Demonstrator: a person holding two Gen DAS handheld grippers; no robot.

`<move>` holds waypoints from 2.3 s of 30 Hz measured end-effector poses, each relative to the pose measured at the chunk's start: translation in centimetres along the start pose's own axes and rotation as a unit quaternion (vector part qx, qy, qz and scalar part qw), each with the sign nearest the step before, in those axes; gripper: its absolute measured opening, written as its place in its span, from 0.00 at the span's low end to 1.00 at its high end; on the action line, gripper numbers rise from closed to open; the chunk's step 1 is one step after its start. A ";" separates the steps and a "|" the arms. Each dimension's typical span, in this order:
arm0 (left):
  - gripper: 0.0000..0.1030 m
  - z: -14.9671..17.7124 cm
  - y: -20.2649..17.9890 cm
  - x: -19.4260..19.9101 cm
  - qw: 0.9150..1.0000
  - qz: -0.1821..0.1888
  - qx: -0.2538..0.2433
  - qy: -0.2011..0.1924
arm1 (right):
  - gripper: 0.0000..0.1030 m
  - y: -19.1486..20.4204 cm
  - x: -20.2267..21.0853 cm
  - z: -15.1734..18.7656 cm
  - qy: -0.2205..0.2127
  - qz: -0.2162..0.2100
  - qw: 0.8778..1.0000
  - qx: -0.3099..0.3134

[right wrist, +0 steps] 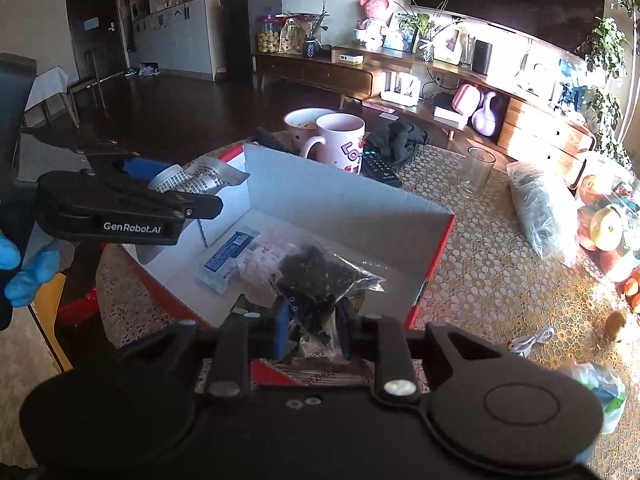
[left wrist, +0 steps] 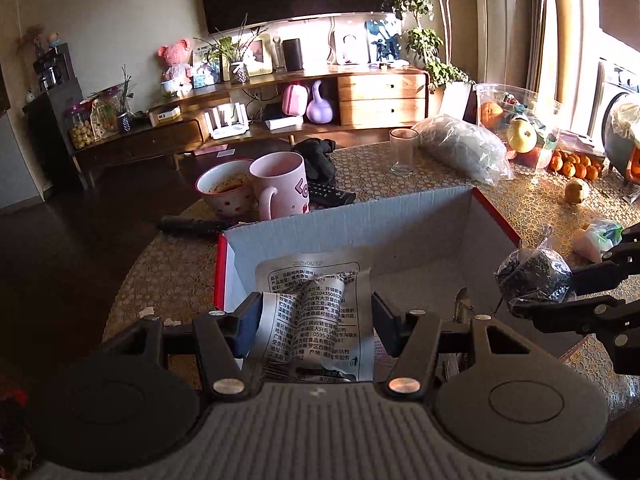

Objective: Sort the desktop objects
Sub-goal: 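Carry the silver sachet and the small black bag over the red box, then lower into the box and open the right tool while the left tool holds the sachet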

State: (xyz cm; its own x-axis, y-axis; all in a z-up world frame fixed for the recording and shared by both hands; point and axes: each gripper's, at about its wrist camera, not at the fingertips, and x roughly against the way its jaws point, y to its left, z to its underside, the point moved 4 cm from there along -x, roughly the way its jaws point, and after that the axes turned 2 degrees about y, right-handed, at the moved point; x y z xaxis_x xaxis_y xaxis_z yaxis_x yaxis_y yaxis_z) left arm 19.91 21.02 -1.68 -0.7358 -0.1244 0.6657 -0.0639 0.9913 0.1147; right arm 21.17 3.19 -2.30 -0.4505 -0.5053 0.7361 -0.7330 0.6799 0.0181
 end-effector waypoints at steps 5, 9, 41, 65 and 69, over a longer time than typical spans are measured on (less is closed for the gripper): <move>0.56 -0.7 0.5 -1.6 1.000 0.005 0.004 0.016 | 0.24 -0.3 -1.6 -0.8 0.010 -0.001 1.000 0.008; 0.56 -1.0 0.7 -3.1 0.999 0.012 0.009 0.033 | 0.24 -0.4 -2.9 -1.1 0.016 0.007 1.000 0.024; 0.56 -2.1 0.5 -12.7 0.992 0.004 -0.001 0.129 | 0.24 -0.7 -11.1 -2.5 0.079 0.023 0.995 0.050; 0.57 -1.9 0.2 -15.7 0.984 0.006 -0.005 0.176 | 0.38 -0.8 -11.2 -2.0 0.090 0.003 0.995 0.041; 0.58 -1.9 0.1 -16.0 0.984 0.003 -0.002 0.179 | 0.41 -1.1 -10.1 -1.9 0.080 -0.017 0.996 0.023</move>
State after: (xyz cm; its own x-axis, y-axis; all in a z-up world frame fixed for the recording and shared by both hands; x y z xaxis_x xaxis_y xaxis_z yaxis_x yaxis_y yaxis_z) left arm 32.96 23.03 -10.93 -0.4512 -0.1257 0.8835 -0.0562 0.9921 0.1125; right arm 27.50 8.56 -8.41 -0.3404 -0.4331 0.8346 -0.7711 0.6365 0.0159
